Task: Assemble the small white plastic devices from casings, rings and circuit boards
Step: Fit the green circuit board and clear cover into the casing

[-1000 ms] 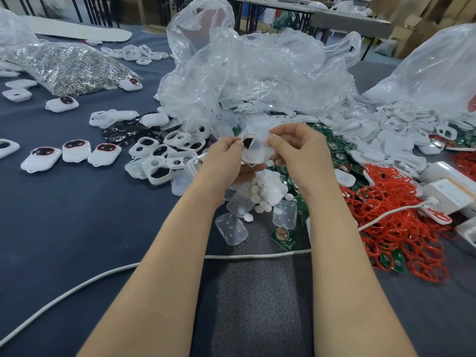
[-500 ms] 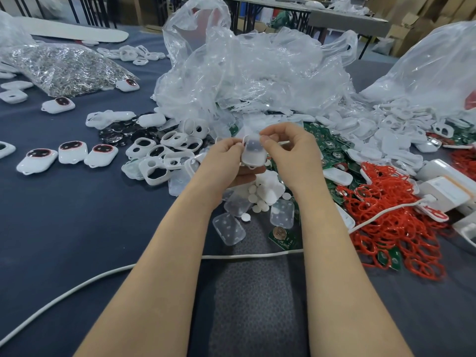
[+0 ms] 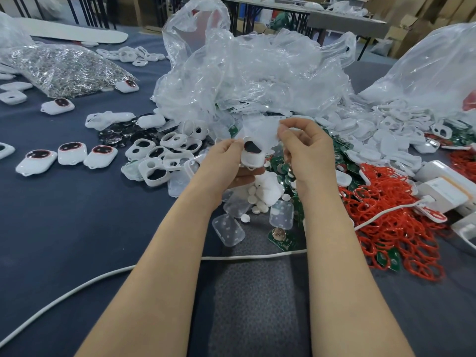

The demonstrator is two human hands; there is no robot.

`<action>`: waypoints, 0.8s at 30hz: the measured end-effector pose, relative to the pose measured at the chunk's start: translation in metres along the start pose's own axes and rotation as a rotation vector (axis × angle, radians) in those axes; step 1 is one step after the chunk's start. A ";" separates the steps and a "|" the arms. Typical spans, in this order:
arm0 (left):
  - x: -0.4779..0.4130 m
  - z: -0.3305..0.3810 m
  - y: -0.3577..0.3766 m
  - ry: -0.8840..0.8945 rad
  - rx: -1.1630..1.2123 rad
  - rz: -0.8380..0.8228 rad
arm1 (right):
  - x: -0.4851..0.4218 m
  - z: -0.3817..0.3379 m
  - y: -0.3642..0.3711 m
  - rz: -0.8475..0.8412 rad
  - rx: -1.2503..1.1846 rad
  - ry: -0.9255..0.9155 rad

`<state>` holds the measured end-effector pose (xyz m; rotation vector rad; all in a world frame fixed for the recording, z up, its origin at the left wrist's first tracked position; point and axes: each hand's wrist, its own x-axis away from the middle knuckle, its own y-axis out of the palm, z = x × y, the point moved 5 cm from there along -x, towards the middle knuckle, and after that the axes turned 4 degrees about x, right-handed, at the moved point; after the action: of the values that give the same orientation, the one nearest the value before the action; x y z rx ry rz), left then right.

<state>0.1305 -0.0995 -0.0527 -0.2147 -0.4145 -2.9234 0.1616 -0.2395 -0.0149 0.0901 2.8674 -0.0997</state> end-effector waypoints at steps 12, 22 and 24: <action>-0.001 0.000 0.000 -0.035 0.088 0.010 | 0.002 -0.002 0.008 -0.124 0.132 -0.034; -0.001 0.001 0.001 -0.008 0.048 -0.013 | 0.000 -0.001 0.012 -0.131 0.302 -0.104; 0.000 0.000 0.002 -0.006 0.031 -0.017 | 0.001 -0.001 0.013 -0.143 0.318 -0.110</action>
<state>0.1310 -0.1009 -0.0519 -0.2161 -0.4646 -2.9313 0.1618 -0.2265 -0.0150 -0.0580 2.7202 -0.5704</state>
